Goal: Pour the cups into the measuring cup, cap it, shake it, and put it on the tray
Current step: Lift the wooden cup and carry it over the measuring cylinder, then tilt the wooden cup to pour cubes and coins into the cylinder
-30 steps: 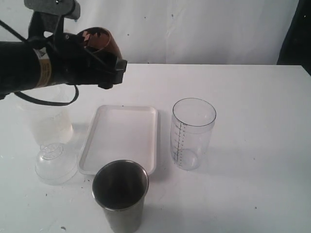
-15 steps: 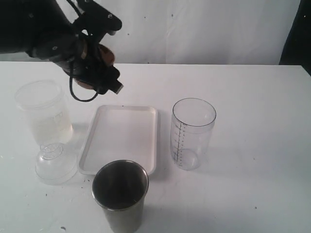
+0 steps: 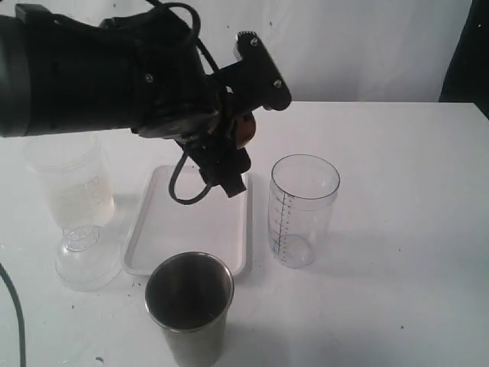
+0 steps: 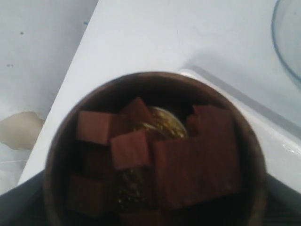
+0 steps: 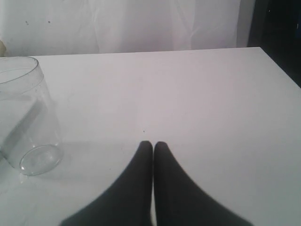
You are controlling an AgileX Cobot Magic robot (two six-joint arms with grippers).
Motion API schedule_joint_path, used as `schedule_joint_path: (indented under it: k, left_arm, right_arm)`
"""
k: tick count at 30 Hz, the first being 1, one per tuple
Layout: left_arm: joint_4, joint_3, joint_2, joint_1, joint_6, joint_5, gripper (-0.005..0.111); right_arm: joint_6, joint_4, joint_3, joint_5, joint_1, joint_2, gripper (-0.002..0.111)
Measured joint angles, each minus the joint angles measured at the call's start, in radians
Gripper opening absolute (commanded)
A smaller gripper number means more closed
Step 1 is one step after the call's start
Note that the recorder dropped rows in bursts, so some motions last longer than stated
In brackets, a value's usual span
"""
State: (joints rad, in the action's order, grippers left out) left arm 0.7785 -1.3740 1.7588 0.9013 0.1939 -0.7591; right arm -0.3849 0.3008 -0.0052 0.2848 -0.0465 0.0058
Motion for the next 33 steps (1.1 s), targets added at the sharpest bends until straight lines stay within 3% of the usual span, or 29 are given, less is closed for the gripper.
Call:
schedule_joint_path:
  k: [6,14,26,33]
  left_arm:
    - [0.068,-0.11,0.07,0.06,0.009,-0.071,0.0]
    - [0.236,-0.236,0.212,0.14,0.002,-0.278,0.0]
    - [0.404,-0.248,0.256,0.219,-0.02,-0.341,0.0]
    - [0.518,-0.248,0.321,0.226,-0.063,-0.437,0.0]
  right_arm:
    - [0.0,0.0,0.0,0.0,0.0,0.0,0.0]
    - [0.0,0.0,0.0,0.0,0.0,0.0,0.0]
    - [0.0,0.0,0.0,0.0,0.0,0.0,0.0]
    - [0.0,0.0,0.0,0.0,0.0,0.0,0.0]
